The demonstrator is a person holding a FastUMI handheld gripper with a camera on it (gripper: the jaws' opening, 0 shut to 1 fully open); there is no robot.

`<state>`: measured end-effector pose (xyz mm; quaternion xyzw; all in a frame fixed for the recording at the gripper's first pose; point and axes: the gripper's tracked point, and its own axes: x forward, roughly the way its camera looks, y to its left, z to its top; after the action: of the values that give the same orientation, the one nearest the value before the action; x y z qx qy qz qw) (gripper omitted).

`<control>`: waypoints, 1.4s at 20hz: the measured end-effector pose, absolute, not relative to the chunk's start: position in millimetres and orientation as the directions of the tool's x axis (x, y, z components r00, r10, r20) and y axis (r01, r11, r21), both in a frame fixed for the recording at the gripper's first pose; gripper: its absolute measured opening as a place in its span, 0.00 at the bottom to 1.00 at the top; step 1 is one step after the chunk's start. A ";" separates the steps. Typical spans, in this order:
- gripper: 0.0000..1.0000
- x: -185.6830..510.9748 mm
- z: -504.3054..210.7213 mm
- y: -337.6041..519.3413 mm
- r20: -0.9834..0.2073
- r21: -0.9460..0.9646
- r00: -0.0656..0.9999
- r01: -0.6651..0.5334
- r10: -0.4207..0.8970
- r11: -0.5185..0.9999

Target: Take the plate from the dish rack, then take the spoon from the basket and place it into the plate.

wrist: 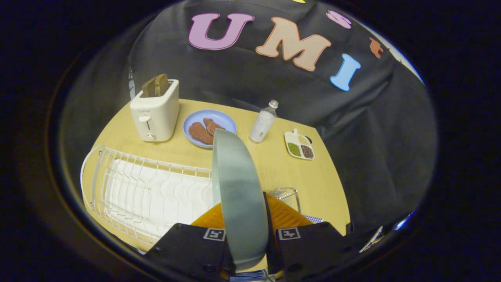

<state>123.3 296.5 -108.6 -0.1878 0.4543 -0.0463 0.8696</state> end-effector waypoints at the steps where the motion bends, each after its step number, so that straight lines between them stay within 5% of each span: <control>1: 0.33 125.0 -103.1 302.9 -0.776 -0.332 0.592 -0.087 -0.219 0.939; 11: 0.33 74.6 -56.7 306.3 -0.794 0.387 0.510 0.005 0.330 0.922; 18: 0.33 -5.6 -65.8 246.2 -0.711 0.584 0.480 -0.002 0.513 0.812; 28: 0.33 -106.7 -143.9 160.4 -0.627 0.732 0.502 0.119 0.595 0.671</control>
<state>-106.7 160.4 -143.9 0.3757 0.4749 0.1525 0.7811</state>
